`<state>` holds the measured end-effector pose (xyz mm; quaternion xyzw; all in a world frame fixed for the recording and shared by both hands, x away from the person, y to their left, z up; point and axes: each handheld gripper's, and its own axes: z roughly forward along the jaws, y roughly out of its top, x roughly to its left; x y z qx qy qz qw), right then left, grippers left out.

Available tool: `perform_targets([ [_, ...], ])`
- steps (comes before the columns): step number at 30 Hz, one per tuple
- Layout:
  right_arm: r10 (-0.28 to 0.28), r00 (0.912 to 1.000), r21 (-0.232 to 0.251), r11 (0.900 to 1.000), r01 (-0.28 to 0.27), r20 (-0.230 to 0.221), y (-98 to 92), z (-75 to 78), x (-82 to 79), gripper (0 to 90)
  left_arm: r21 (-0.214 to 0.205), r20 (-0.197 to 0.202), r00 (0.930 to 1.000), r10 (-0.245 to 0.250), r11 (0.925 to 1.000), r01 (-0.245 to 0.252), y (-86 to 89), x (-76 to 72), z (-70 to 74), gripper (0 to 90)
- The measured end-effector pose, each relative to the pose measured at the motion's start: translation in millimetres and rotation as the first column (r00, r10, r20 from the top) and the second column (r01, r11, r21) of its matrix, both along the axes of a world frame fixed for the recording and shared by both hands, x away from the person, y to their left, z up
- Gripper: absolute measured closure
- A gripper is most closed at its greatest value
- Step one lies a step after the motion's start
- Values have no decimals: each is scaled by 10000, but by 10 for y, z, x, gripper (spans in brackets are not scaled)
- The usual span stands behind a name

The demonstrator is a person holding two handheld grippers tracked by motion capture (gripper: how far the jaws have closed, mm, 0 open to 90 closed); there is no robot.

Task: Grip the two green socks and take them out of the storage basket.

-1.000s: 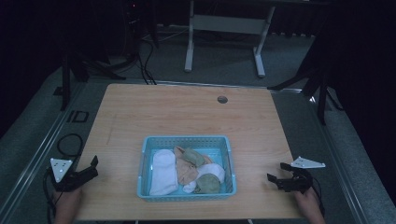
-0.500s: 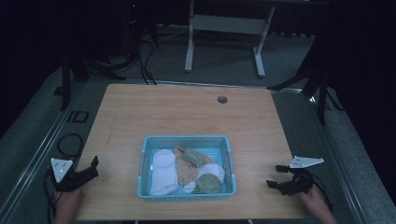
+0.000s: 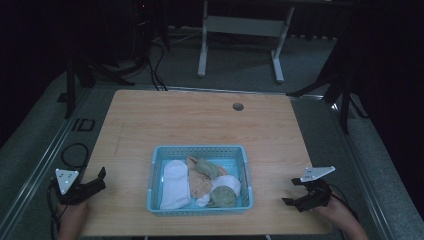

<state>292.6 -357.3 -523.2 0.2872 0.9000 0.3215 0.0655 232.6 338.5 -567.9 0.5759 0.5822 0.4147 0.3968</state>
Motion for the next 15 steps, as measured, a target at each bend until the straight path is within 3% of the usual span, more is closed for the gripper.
perform_targets([
  [7,753,9968,-1263,9889,-781,-269,142,55,34,135,-44,46,10000,-71,10000,71,3,-4,-1,3],
  [15,1315,9898,-1676,9760,-1390,-552,299,170,72,153,-46,22,9999,-115,9999,115,3,-3,0,3],
])
